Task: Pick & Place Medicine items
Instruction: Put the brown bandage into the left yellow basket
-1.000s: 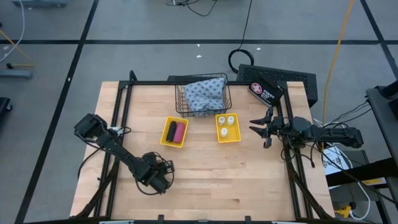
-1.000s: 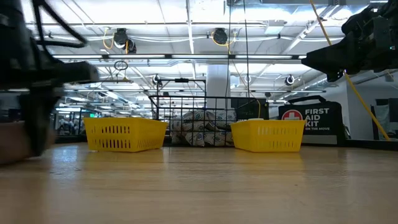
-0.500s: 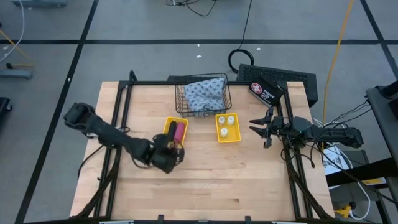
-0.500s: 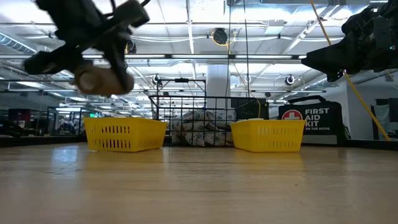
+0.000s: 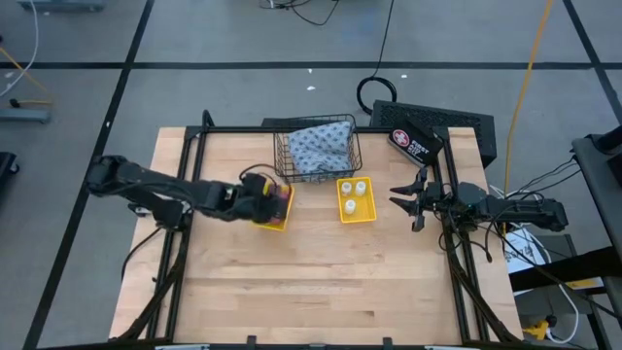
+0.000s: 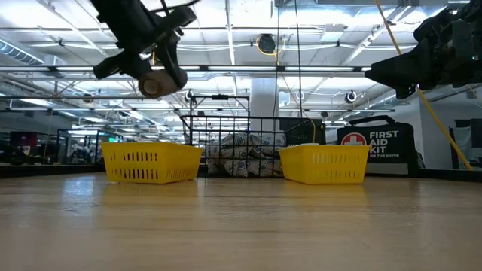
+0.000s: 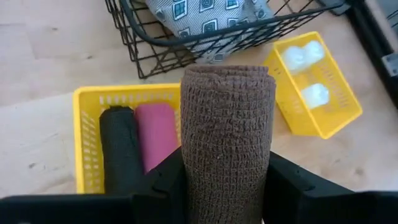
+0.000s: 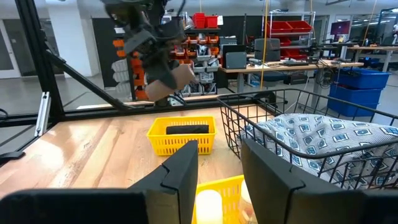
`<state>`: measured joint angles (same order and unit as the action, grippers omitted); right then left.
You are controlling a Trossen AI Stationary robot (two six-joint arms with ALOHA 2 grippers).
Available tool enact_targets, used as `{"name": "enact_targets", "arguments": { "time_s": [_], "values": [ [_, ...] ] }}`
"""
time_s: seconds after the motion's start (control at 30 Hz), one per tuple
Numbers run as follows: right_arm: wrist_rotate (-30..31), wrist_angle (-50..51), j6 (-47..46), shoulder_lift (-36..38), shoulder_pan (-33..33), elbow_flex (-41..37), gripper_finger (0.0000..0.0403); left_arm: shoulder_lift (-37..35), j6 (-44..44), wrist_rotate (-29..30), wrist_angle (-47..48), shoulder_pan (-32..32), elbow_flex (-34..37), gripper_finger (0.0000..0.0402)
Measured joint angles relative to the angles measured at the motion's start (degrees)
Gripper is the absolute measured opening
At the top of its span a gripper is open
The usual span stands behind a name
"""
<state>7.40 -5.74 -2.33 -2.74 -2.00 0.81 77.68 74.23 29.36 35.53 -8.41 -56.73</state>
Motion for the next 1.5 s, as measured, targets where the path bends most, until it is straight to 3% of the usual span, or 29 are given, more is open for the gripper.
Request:
{"name": "enact_targets", "arguments": {
  "time_s": [0.27,1.0,1.5],
  "values": [
    [0.0,0.0,0.0,0.0,0.0,0.0,0.0114,2.47,-6.35,-10.03,1.63,7.01,-0.04,0.0152],
    [0.0,0.0,0.0,-0.55,0.0,0.0,0.0114,15.03,-6.88,-14.42,3.28,9.14,-0.04,0.0152],
    [0.0,0.0,0.0,-0.55,0.0,0.01,0.0114,16.77,-8.0,-14.05,0.45,9.14,-0.09,0.0152]
  ]
}}
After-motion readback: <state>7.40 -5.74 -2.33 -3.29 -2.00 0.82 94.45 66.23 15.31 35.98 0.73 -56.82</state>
